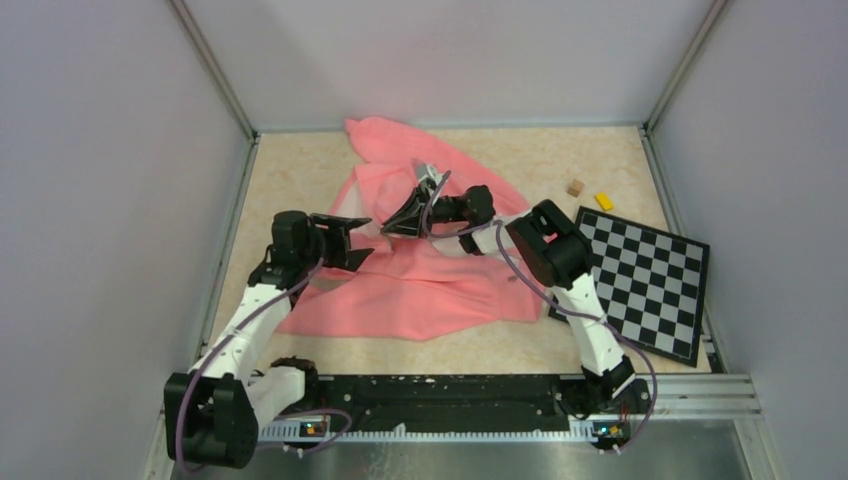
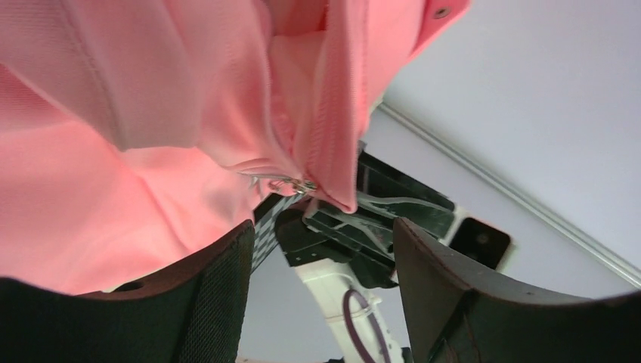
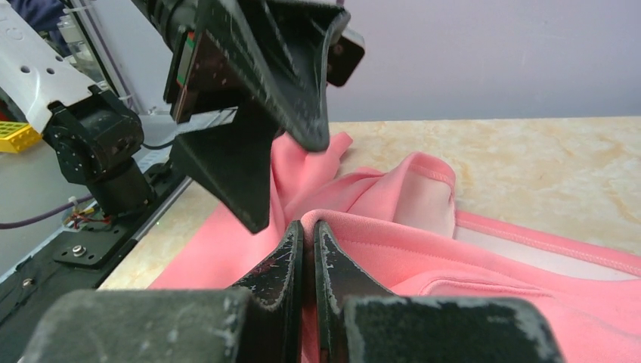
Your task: Zip up the jacket
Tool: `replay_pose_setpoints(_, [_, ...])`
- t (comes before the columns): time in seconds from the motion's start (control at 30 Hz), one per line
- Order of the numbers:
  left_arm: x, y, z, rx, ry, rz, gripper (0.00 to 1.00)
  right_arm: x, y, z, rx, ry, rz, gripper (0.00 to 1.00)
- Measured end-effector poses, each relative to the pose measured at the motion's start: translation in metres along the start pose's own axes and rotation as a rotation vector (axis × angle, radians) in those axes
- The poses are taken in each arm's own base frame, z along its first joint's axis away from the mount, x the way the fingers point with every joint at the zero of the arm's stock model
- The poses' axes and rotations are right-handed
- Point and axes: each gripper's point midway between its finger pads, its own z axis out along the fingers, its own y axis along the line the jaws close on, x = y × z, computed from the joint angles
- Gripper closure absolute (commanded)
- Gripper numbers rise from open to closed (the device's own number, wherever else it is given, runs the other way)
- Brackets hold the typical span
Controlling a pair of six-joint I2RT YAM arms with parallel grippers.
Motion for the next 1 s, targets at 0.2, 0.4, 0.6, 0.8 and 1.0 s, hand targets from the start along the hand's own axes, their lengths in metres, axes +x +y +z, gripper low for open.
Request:
replay_pose_setpoints(0.2, [-0.008, -0.016, -0.002, 0.060, -0.054, -0.029, 0.25, 0.000, 0.000, 0.000, 0.000, 0.000, -0.007, 1.00])
replay_pose_setpoints(0.4, [-0.017, -0.006, 0.019, 0.010, -0.056, -0.063, 0.26, 0.000, 0.001, 0.001, -0.002, 0.000, -0.007, 1.00])
replay_pose_setpoints(0.6, [-0.021, -0.006, 0.032, 0.007, -0.045, -0.074, 0.39, 0.000, 0.001, 0.001, -0.005, 0.001, -0.008, 1.00])
replay_pose_setpoints(0.8, [-0.020, -0.001, 0.044, -0.011, -0.005, -0.075, 0.51, 0.000, 0.003, 0.004, -0.009, 0.006, -0.021, 1.00])
replay_pose_setpoints(1.0, [-0.018, -0.001, 0.043, -0.011, 0.005, -0.045, 0.80, 0.001, 0.003, 0.007, -0.010, 0.020, -0.036, 1.00])
